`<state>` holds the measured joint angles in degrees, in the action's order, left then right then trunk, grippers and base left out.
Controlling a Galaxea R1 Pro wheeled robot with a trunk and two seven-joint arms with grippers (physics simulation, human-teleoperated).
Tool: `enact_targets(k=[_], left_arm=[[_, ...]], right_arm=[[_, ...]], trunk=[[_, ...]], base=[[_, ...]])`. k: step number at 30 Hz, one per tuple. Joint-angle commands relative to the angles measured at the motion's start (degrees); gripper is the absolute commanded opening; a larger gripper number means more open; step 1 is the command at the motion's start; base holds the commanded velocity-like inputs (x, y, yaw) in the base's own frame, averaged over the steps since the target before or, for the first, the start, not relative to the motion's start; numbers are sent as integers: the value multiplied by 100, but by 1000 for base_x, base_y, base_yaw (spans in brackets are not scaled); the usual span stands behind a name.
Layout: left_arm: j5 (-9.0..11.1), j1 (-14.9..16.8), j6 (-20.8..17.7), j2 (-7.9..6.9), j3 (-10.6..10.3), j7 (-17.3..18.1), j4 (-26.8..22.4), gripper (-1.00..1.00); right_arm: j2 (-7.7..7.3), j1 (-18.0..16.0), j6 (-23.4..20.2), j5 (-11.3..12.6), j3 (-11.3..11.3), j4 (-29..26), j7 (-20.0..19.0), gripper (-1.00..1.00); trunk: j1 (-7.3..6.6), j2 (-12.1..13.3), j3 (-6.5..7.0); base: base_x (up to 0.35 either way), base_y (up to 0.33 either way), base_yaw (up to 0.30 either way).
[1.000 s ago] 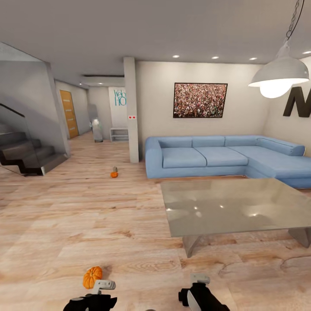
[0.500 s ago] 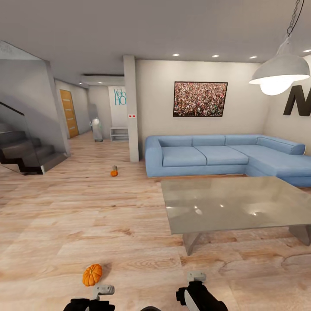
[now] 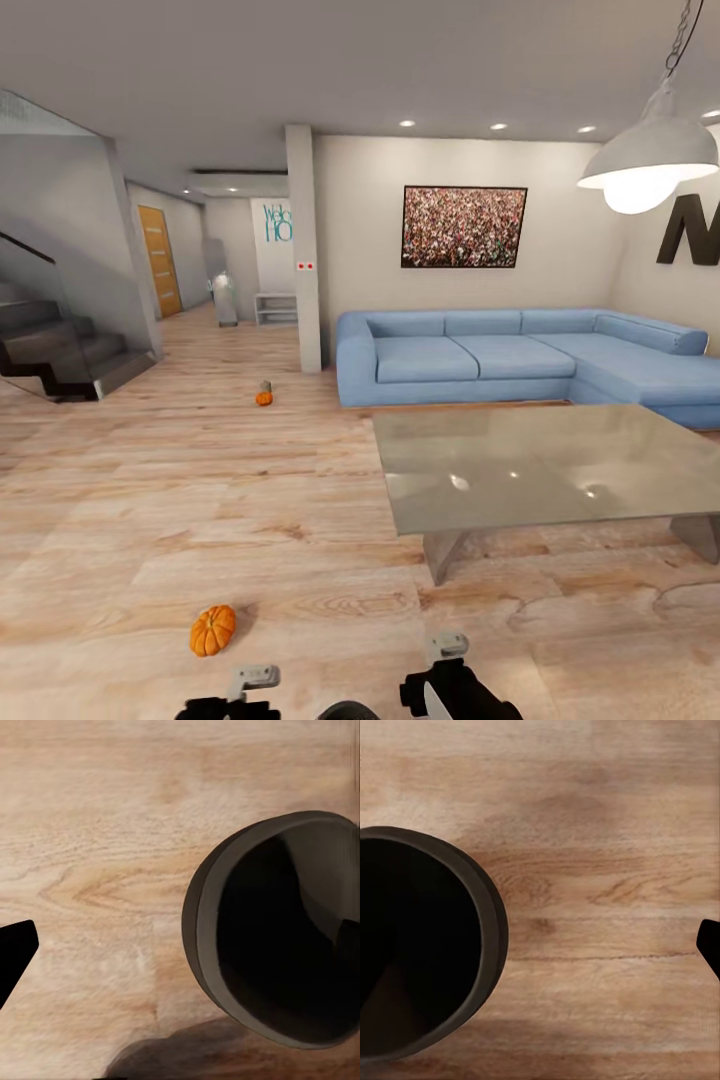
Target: Place each of the two pumpkins and all three candles from the living room inside a cabinet in the living room (use any cabinet), then make sure every cabinet is closed, and position the cauldron so it is next to a table in the living room.
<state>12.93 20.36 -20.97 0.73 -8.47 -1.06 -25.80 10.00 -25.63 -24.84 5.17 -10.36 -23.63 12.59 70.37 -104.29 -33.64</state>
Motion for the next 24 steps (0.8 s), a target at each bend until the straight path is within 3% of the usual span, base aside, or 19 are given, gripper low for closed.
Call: enact_targets(k=[1, 8, 12, 24], left_arm=[[44, 4, -7, 8, -29, -20, -1, 100], [28, 4, 304, 47, -38, -48, 39, 100], [18, 3, 474, 63, -48, -137, 40, 100], [8, 3, 548, 43, -37, -191, 48, 100]], right_arm=[[0, -3, -15, 54, -30, -5, 47, 100], [0, -3, 17, 54, -61, 26, 28, 100], [0, -3, 22, 54, -199, 27, 29, 100], [0, -3, 20, 54, -308, 30, 25, 100]], trunk=[[22, -45, -25], [176, -325, -150], [264, -486, -222], [527, -967, -438]], base=[[0, 0, 0], [0, 0, 0], [0, 0, 0], [0, 0, 0]])
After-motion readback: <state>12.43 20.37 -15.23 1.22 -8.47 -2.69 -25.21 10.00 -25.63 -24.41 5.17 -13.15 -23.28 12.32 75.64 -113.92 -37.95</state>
